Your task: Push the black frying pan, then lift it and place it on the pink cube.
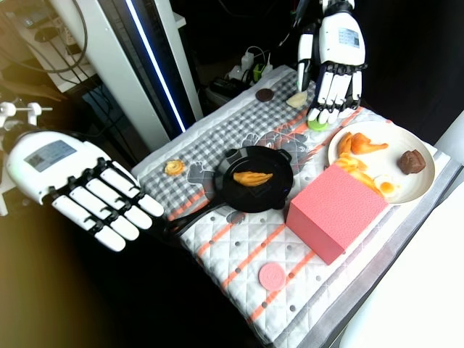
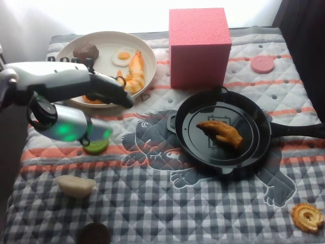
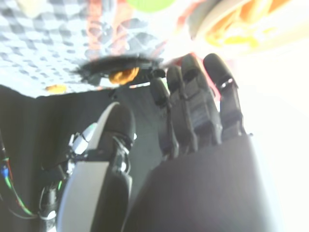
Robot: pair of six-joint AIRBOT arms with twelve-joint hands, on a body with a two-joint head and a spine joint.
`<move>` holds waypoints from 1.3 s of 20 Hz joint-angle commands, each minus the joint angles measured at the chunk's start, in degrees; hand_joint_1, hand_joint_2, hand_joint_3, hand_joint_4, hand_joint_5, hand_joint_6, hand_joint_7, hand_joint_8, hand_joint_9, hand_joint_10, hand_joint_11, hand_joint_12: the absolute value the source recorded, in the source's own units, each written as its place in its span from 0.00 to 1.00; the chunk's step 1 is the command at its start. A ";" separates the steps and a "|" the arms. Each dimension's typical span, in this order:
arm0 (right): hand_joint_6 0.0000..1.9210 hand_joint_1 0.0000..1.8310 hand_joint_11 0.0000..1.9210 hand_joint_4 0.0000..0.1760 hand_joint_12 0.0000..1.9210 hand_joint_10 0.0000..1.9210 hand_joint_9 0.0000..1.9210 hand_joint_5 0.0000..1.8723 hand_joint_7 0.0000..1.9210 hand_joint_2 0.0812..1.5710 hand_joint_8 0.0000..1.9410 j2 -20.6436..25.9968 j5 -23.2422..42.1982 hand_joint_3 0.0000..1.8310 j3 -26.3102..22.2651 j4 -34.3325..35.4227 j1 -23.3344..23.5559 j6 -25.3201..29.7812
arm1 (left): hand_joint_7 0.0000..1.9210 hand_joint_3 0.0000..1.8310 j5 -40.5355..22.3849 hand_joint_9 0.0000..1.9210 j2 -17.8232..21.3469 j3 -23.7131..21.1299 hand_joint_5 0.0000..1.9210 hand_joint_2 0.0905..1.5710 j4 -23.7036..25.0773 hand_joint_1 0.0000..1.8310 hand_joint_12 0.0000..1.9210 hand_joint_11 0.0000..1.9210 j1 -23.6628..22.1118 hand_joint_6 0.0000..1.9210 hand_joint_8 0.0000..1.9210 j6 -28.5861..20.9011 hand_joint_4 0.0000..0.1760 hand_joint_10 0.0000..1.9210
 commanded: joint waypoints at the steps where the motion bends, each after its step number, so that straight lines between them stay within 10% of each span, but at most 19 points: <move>1: 0.00 0.24 0.00 0.00 0.09 0.01 0.01 0.00 0.00 0.81 0.00 0.25 6.59 0.01 0.19 0.58 0.23 -0.15 | 0.21 0.02 -2.68 0.16 -0.81 0.46 0.21 0.79 -0.09 0.35 0.62 0.00 -0.64 0.02 0.00 -0.16 0.00 0.16; 2: 0.00 0.24 0.00 0.00 0.12 0.01 0.01 0.00 0.00 0.82 0.00 -0.22 6.70 0.00 0.24 0.59 0.27 -0.15 | 0.19 0.00 -2.62 0.15 -1.65 0.78 0.19 0.81 0.33 0.33 0.59 0.00 -0.31 0.00 0.00 -0.16 0.15 0.12; 4: 0.00 0.25 0.00 0.00 0.19 0.00 0.02 0.00 0.00 0.83 0.00 -1.08 6.70 0.00 0.56 0.60 0.31 -0.15 | 0.20 0.00 -2.19 0.15 -3.20 1.59 0.20 0.81 0.63 0.35 0.55 0.00 0.34 0.00 0.00 -0.15 0.09 0.11; 8: 0.00 0.23 0.00 0.00 0.00 0.00 0.00 0.00 0.00 0.83 0.00 -1.47 6.78 0.00 0.82 0.61 0.46 -0.13 | 0.21 0.00 -0.44 0.16 -5.63 2.92 0.21 0.82 2.57 0.35 0.46 0.00 0.84 0.00 0.00 -0.14 0.00 0.08; 13: 0.00 0.24 0.01 0.00 0.00 0.00 0.01 0.00 0.00 0.83 0.00 -2.13 6.97 0.00 0.99 0.66 0.46 -0.03 | 0.27 0.00 0.61 0.20 -7.87 4.01 0.28 0.82 3.72 0.32 0.56 0.00 1.62 0.05 0.02 -0.12 0.19 0.12; 21: 0.00 0.24 0.00 0.00 0.00 0.00 0.00 0.00 0.00 0.83 0.00 -2.38 7.11 0.00 1.14 0.67 0.45 0.54 | 0.26 0.00 1.20 0.11 -12.24 6.00 0.23 0.81 4.55 0.27 0.48 0.00 2.69 0.15 0.00 -0.09 0.10 0.24; 24: 0.00 0.23 0.00 0.00 0.00 0.00 0.00 0.00 0.00 0.83 0.00 -2.65 7.10 0.00 1.14 0.68 0.43 0.60 | 0.23 0.00 0.36 0.14 -13.59 6.48 0.21 0.82 4.57 0.26 0.42 0.00 2.69 0.11 0.00 -0.08 0.41 0.15; 26: 0.00 0.24 0.00 0.00 0.00 0.00 0.00 0.00 0.00 0.84 0.00 -2.79 7.08 0.00 1.14 0.68 0.42 0.62 | 0.20 0.00 -1.12 0.11 -13.92 6.27 0.15 0.85 4.57 0.23 0.43 0.00 2.51 0.25 0.00 -0.08 0.20 0.17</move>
